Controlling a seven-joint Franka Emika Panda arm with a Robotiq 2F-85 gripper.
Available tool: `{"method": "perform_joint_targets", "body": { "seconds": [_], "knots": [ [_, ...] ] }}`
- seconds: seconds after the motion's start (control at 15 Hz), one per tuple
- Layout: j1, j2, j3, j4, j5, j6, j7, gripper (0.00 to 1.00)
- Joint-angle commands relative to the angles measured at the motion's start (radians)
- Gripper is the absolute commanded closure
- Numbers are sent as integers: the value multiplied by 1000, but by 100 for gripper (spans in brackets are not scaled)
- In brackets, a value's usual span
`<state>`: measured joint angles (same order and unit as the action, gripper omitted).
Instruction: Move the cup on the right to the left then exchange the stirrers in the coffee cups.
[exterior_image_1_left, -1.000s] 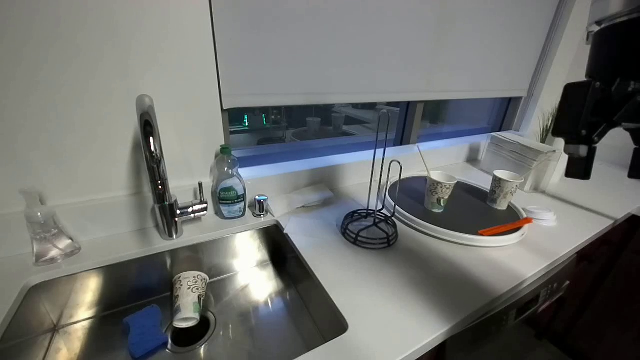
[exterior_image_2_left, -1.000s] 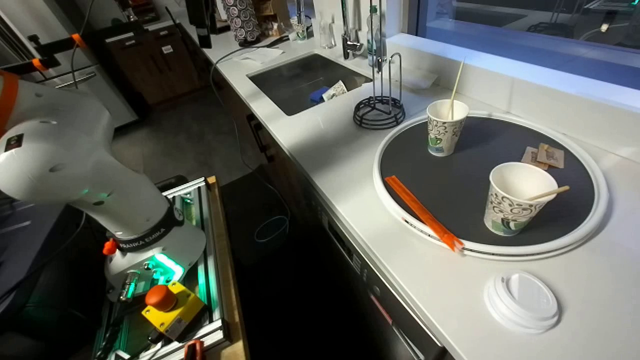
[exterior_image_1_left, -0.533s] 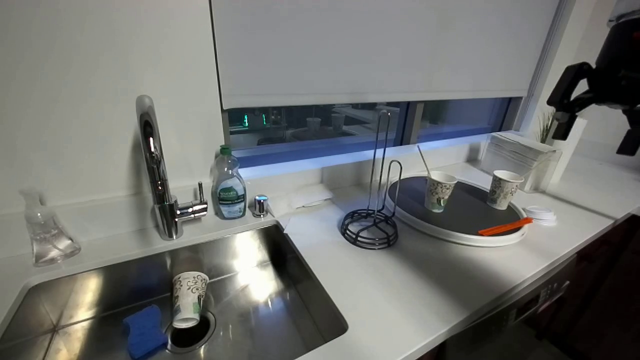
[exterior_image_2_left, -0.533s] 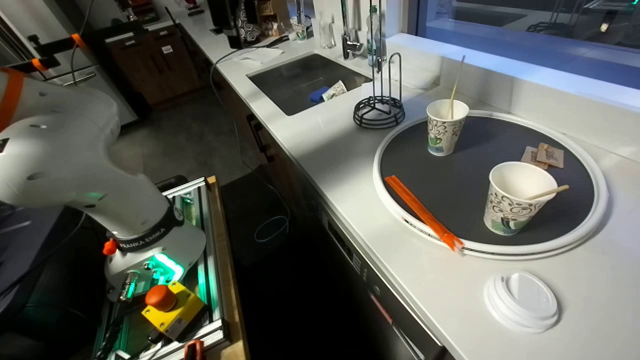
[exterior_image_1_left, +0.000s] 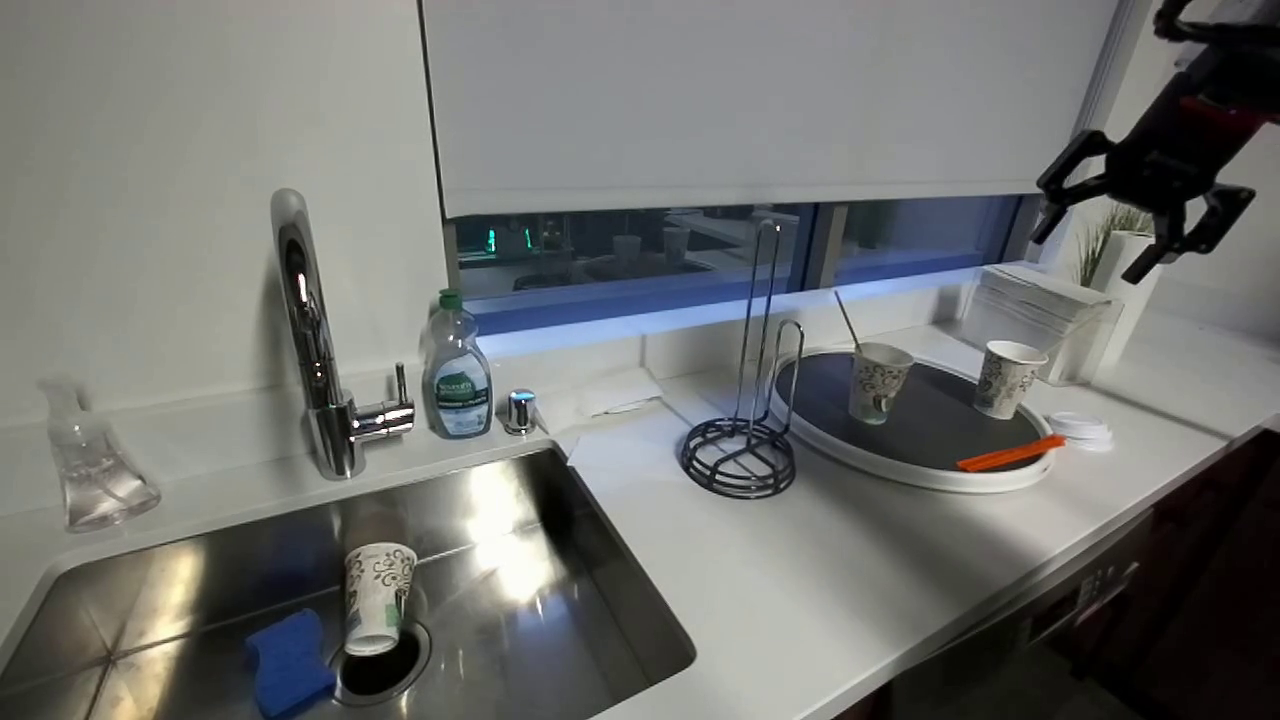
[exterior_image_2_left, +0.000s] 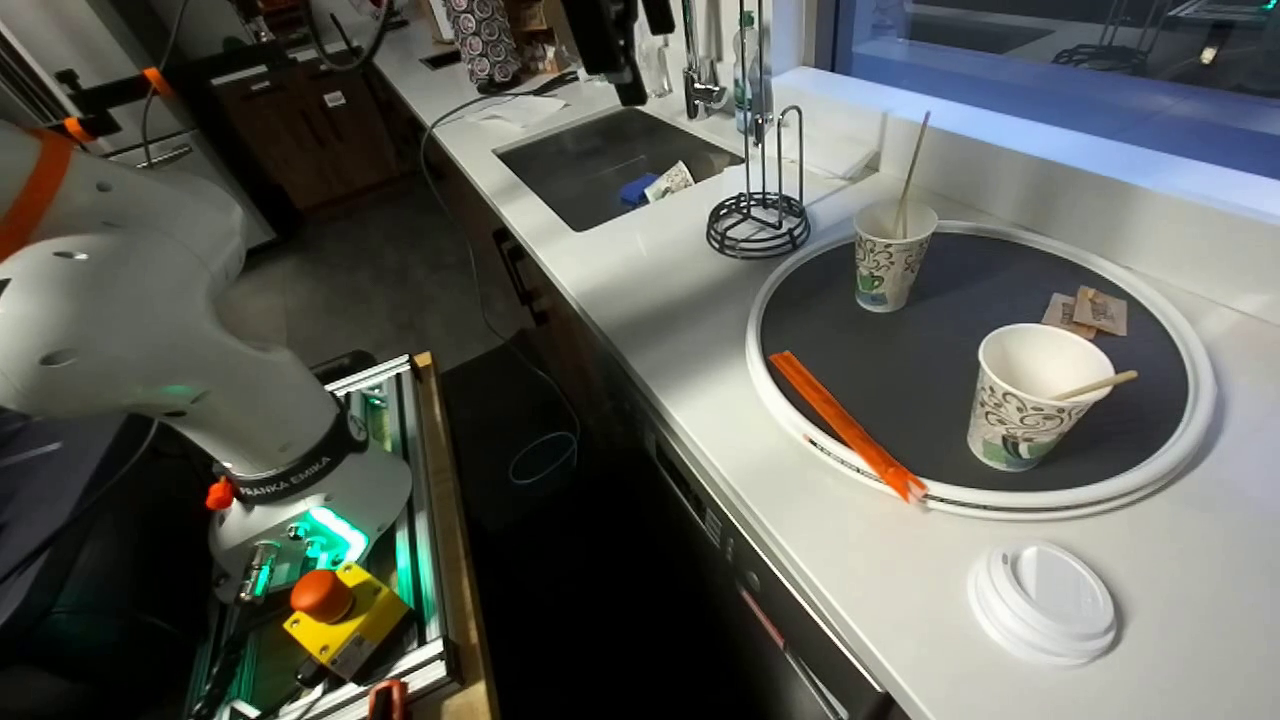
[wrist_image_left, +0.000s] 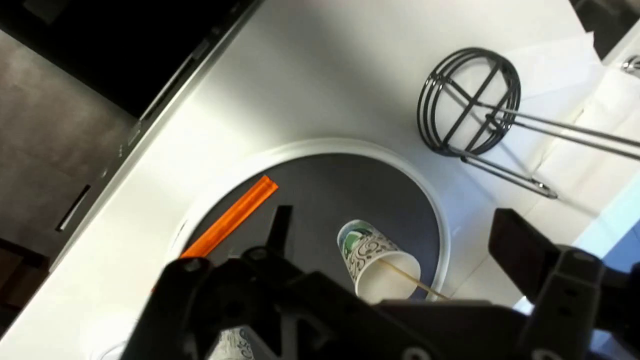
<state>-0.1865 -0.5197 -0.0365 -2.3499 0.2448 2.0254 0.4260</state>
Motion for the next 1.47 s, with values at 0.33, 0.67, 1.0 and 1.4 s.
{"method": "perform_joint_targets", "body": {
  "seconds": [0.33, 0.67, 1.0, 1.4],
  "knots": [
    [3, 77, -15, 51, -3, 33, 4, 0],
    [-58, 209, -6, 68, -54, 276, 160, 0],
    [-51, 377, -55, 115, -92, 481, 68, 0],
    [-40, 440, -94, 142, -85, 522, 17, 0]
  ]
}}
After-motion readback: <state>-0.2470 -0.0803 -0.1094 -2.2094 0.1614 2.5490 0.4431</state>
